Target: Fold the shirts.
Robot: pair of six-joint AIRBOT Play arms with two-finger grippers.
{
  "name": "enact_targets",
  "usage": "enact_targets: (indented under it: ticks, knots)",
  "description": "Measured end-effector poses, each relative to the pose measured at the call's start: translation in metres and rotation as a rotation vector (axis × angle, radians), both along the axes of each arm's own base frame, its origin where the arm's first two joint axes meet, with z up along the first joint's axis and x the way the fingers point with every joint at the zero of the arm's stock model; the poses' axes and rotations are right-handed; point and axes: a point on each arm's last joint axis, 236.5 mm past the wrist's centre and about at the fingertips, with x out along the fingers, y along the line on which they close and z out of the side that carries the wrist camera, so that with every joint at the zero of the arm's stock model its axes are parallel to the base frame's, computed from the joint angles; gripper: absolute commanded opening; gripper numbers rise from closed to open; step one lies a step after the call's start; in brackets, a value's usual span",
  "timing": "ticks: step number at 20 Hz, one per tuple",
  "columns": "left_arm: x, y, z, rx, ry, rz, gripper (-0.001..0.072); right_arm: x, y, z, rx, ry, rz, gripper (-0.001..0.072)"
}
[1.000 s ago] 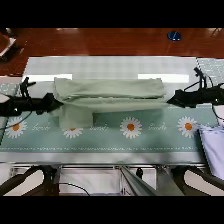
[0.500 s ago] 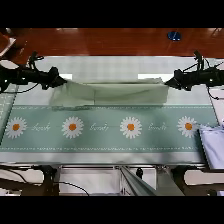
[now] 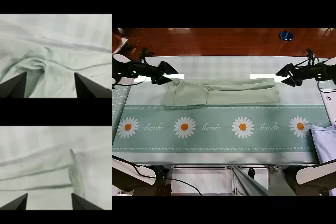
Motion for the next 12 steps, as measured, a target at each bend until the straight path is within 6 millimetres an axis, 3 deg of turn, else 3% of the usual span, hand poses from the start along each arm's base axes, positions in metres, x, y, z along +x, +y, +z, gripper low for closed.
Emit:
enact_targets:
  ticks: [4,8,12]
  knots:
    - [-0.021,0.043,0.045,0.078,-0.042,0.027,0.0703,-0.040,-0.038,-0.020,-0.009,0.162,-0.023,0.0620]
    - [-0.062,0.026,0.078,0.136,-0.117,-0.011,0.0703,-0.046,-0.030,-0.046,0.004,0.208,-0.034,0.0620]
    - [-0.089,-0.006,0.082,0.182,-0.188,-0.057,0.0702,-0.029,0.009,-0.063,0.040,0.175,0.000,0.0613]
